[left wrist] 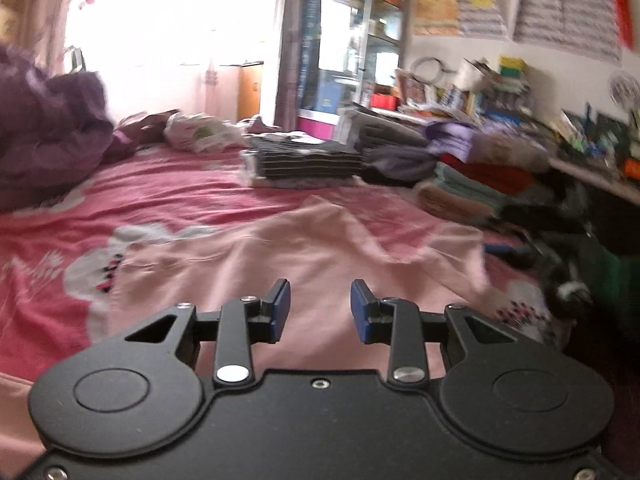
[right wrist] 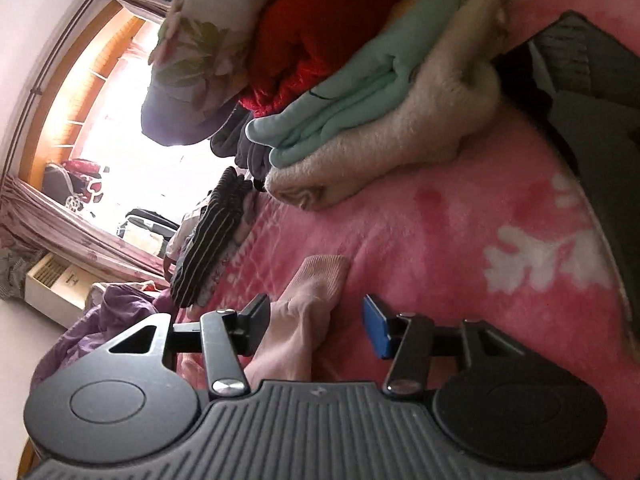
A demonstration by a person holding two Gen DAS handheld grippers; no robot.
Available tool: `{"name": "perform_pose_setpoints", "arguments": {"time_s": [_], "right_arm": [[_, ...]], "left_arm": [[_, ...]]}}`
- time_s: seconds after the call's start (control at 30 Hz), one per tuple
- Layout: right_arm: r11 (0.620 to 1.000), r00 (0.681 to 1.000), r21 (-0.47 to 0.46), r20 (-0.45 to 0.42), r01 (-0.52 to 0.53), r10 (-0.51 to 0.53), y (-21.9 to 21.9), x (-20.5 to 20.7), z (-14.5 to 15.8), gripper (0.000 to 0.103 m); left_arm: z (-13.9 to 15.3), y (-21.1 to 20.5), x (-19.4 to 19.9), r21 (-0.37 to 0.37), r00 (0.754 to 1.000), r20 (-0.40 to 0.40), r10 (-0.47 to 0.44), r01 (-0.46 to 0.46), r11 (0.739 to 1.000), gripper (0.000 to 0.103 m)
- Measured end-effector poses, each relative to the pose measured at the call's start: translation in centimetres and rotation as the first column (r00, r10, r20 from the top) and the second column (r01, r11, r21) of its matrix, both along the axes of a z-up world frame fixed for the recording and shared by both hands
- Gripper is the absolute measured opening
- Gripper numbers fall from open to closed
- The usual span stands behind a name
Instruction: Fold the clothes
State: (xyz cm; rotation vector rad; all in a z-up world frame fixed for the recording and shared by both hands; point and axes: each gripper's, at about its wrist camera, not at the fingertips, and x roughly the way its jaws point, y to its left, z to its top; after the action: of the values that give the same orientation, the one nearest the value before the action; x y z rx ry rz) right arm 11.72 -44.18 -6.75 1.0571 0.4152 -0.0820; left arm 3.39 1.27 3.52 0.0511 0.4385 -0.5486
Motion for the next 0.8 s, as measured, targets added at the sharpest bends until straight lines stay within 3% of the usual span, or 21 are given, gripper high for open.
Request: {"name": "perform_pose_setpoints", "arguments": {"time_s": [0.1,0.17,0.2,0.23,0.27,0.4,0.53,0.6,0.8], "right_arm": [[1.0,1.0,0.016,0.022,0.006,-0.007,0.4,0.3,0.0,0.05],[1.0,0.999,0.015,0.048,-0.024,0.023,0.5,0.8,0.0,0.042],[0.999,0.997,0.014,0.061,-0.039,0.038,0.6,1.0,0.1,0.02],[0.998,0.996,0.012,0.074,-0.054,0.053,0.7,1.3,0.1,0.013],[0.999,0.995,-0.007,0.088,-0.045,0.046,0.6,0.9,0.6,0.013],[0.996,0.989,-0.085,0.147,-0.008,0.021,0.3,-0.6,2.6,0.012],[0.994,0.992,-0.11,0.125,0.025,-0.011,-0.6,-1.4,3.0,0.012],[0.992,0.994,-0.119,0.111,0.028,-0.015,-0.8,-1.6,3.0,0.012],[0.987,0.992,-0.158,0.125,0.004,0.016,-1.1,-2.5,3.9,0.012]], "left_arm": [[-0.8,-3.5,-2.0,0.076,0.999,-0.007,-0.041,0.041,0.996,0.032],[-1.7,-5.9,-3.1,0.129,0.998,-0.021,-0.064,0.066,0.99,0.033],[-2.2,-7.1,-3.6,0.155,0.997,-0.029,-0.075,0.078,0.985,0.034],[-2.6,-8.1,-4.1,0.185,0.996,-0.029,-0.085,0.089,0.979,0.041],[-3.0,-9.1,-4.5,0.219,0.995,-0.02,-0.094,0.096,0.971,0.045],[-4.7,-12.6,-6.4,0.369,0.989,0.042,-0.14,0.114,0.922,0.045],[-7.2,-16.1,-7.8,0.589,0.964,0.154,-0.219,0.089,0.804,0.044],[-7.9,-17.1,-7.8,0.644,0.956,0.181,-0.231,0.062,0.762,0.036],[-7.7,-19.1,-6.3,0.649,0.959,0.205,-0.197,0.018,0.76,0.036]]}}
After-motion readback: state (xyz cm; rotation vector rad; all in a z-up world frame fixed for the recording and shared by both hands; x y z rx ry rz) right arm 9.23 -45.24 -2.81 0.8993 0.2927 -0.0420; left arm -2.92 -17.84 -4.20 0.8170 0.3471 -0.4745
